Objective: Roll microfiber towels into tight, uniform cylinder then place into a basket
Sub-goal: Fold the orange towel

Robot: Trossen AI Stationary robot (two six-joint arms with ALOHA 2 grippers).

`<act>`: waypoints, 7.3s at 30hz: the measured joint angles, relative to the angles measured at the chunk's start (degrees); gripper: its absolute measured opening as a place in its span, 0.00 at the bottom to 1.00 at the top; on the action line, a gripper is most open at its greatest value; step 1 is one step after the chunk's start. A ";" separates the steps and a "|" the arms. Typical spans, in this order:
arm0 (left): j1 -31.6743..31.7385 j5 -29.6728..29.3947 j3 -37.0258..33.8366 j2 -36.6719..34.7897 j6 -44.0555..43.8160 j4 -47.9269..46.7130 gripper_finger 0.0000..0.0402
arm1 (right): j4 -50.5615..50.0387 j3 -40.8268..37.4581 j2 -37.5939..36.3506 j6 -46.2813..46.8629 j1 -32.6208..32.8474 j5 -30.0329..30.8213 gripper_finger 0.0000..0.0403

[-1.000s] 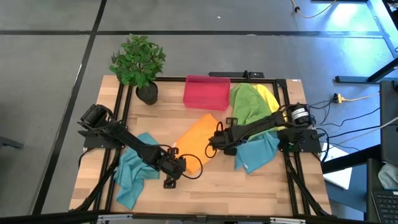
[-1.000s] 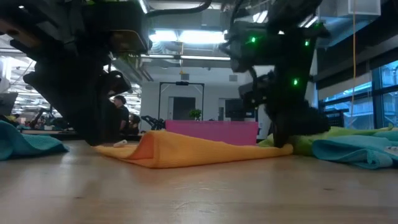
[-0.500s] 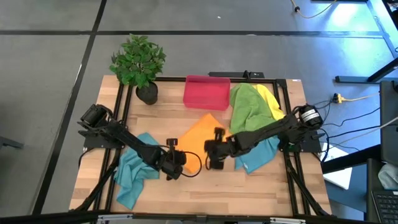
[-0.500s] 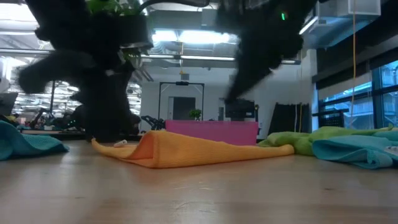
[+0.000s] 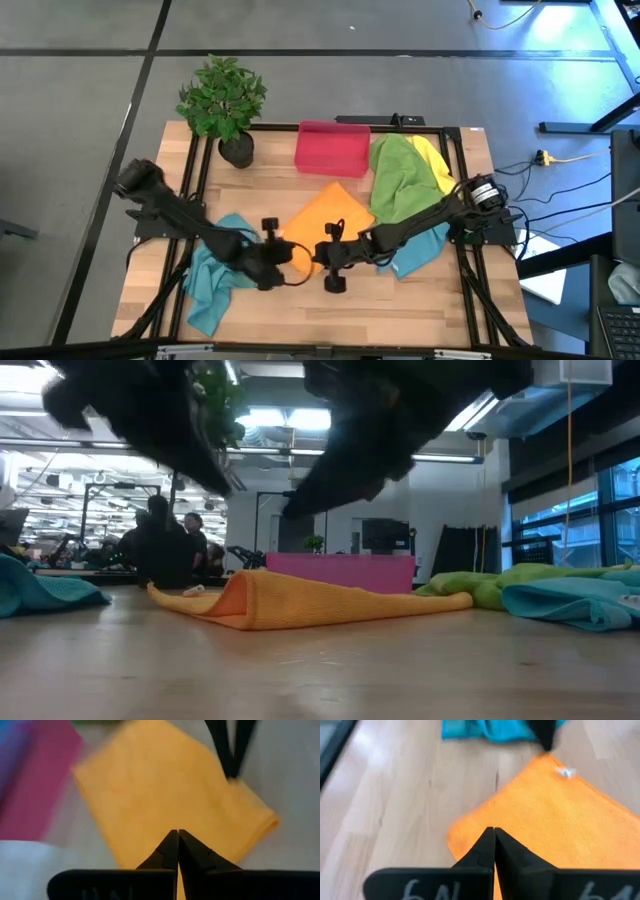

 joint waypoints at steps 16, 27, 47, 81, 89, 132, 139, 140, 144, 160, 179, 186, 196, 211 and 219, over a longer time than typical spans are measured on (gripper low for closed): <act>13.25 19.68 -22.75 -15.85 6.42 38.99 0.01 | 7.17 0.03 6.25 2.11 0.98 -2.52 0.01; 13.78 24.47 -23.77 -5.19 1.61 42.34 0.01 | 6.15 0.03 10.03 5.95 3.46 -6.70 0.01; 16.10 29.38 -23.75 -1.53 3.80 43.56 0.00 | -41.52 1.78 -5.88 25.02 4.81 18.16 0.01; 13.01 40.04 -22.49 -1.52 0.15 37.30 0.00 | -17.45 -13.02 -5.40 8.39 -14.91 6.51 0.01; 14.44 36.28 -20.00 -1.53 3.82 38.12 0.01 | -13.67 -13.06 -5.29 4.88 -18.34 6.56 0.01; 14.65 30.56 -19.96 -1.53 3.86 39.49 0.01 | 2.56 -12.93 -10.01 -21.85 9.81 5.16 0.53; 14.65 30.33 -19.94 -1.53 4.25 39.50 0.01 | 1.34 -12.93 -10.01 -25.72 10.01 8.34 0.58; 14.65 30.20 -19.94 -1.53 4.26 39.51 0.01 | 1.15 -12.93 -9.93 -25.71 10.04 8.33 0.57; 14.65 30.14 -19.94 -1.53 4.29 39.63 0.00 | 1.72 -12.89 -7.66 -25.75 10.08 7.35 0.54; 14.65 28.74 -19.94 -1.53 4.31 39.74 0.02 | 4.22 -12.83 -2.72 -28.15 8.80 9.32 0.55; 14.65 28.81 -19.94 -1.55 4.29 39.88 0.01 | -0.63 -6.31 4.82 -30.98 8.77 12.16 0.49; 14.65 28.85 -19.94 -1.55 4.31 39.96 0.02 | -1.15 -6.41 4.91 -31.95 8.72 12.14 0.30; 14.44 30.34 -19.94 -1.55 4.29 40.11 0.07 | -0.08 -6.86 3.05 -22.94 7.98 14.73 0.02; 12.20 26.99 -18.53 -3.51 10.36 40.84 0.07 | 6.65 -17.58 -11.83 -9.06 5.09 15.42 0.01; 10.11 22.68 -15.62 -4.02 15.04 40.81 0.14 | 16.26 -26.59 -16.24 -4.71 2.41 15.42 0.00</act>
